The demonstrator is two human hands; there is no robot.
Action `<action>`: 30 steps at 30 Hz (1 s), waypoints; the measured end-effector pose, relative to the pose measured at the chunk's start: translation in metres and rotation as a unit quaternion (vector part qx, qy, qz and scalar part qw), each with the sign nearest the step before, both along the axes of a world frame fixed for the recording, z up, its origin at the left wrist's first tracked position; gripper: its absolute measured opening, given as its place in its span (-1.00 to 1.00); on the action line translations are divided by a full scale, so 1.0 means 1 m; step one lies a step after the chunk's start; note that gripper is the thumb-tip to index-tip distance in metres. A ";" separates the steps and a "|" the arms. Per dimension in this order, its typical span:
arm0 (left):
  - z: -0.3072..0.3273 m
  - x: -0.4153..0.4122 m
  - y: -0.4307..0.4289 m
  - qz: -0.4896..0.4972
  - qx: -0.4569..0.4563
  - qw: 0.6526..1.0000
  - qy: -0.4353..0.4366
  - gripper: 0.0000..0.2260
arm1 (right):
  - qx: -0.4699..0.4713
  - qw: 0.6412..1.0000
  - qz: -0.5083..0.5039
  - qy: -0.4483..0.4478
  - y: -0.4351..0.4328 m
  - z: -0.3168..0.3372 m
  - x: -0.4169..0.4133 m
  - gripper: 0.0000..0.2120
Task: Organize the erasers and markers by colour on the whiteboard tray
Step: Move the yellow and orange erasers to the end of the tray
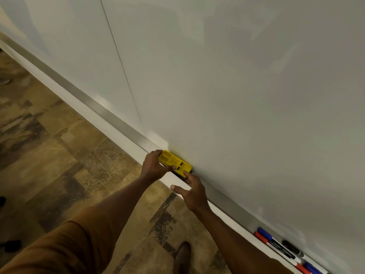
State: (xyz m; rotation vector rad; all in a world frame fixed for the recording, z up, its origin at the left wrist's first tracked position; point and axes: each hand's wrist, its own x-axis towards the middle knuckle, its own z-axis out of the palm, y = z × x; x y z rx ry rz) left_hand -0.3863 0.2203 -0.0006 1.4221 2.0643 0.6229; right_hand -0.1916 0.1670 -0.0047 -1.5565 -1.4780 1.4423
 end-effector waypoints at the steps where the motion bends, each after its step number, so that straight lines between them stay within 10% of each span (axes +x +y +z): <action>1: -0.001 -0.003 0.005 -0.003 -0.002 1.000 0.001 -0.14 | -0.007 1.000 0.000 -0.002 0.003 0.000 -0.003 -0.20; 24: -0.020 -0.013 0.027 -0.028 -0.035 0.990 0.132 -0.17 | -0.022 0.994 0.085 -0.072 0.027 -0.015 -0.007 -0.14; 30: -0.009 0.033 -0.003 0.015 0.080 0.975 0.206 -0.51 | 0.078 0.989 0.060 -0.113 -0.005 -0.017 0.055 -0.32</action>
